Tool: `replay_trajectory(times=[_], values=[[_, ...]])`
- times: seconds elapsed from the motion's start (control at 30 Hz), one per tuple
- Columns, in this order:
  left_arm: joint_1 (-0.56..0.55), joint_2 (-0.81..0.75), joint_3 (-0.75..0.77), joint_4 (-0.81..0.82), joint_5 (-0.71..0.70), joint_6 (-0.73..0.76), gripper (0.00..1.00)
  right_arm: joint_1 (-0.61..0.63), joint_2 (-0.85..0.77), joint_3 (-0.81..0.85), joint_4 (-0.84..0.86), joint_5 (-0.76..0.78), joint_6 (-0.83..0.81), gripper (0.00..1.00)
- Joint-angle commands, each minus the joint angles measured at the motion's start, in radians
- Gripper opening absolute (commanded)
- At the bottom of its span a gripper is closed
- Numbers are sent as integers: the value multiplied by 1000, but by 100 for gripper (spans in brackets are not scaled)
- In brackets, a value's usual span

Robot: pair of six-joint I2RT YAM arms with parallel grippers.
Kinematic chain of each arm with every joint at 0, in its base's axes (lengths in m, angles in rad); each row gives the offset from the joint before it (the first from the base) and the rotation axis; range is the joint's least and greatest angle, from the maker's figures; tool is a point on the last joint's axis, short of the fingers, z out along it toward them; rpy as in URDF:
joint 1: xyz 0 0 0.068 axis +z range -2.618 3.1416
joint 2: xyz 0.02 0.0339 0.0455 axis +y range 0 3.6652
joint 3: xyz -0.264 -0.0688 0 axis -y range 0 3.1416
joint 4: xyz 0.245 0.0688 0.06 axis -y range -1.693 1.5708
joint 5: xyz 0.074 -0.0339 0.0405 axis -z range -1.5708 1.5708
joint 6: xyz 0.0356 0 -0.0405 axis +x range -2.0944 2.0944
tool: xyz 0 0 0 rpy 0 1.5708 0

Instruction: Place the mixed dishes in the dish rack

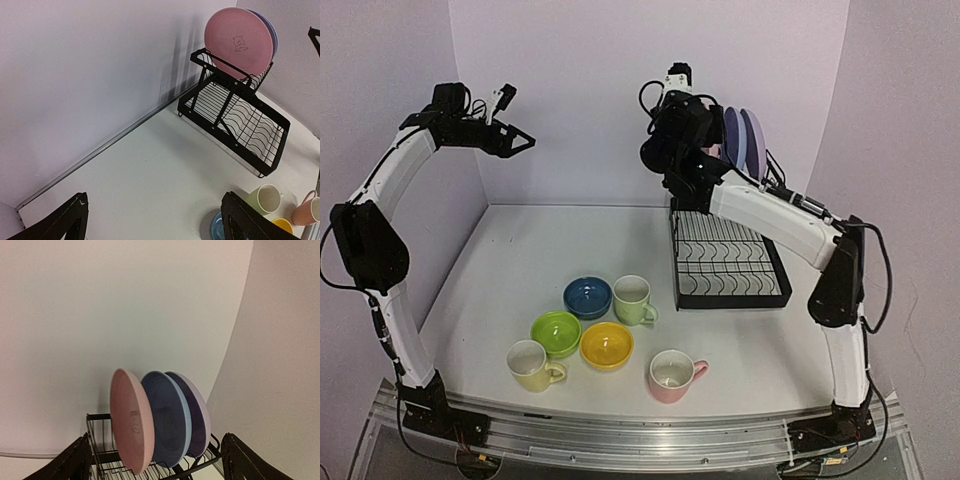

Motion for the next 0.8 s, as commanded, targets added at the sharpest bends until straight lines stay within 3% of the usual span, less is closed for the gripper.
replay_trajectory(times=[0.0,0.07,0.13,0.2,0.23,0.33,0.43,0.6,0.77], values=[[-4,12,25,-99,97,60,91,72,-190,-129,-12,-136,-24,86],[-17,13,11,-147,107,103,90,97,-243,-178,-136,-194,31,87],[-34,14,-2,-207,109,151,89,114,-304,-204,-391,-294,195,87],[-46,10,-17,-256,115,194,88,112,-368,-235,-674,-509,411,87],[-55,8,-27,-284,118,217,87,111,-401,-280,-721,-600,463,87],[-86,0,-63,-367,118,299,85,111,-487,-379,-827,-842,562,87],[-130,-19,-123,-444,114,402,84,110,-514,-428,-948,-960,618,87],[-199,-112,-313,-556,123,696,84,98,-542,-519,-1068,-1161,763,88],[-288,-191,-622,-383,-82,640,85,72,-603,-662,-1069,-1222,904,88]])
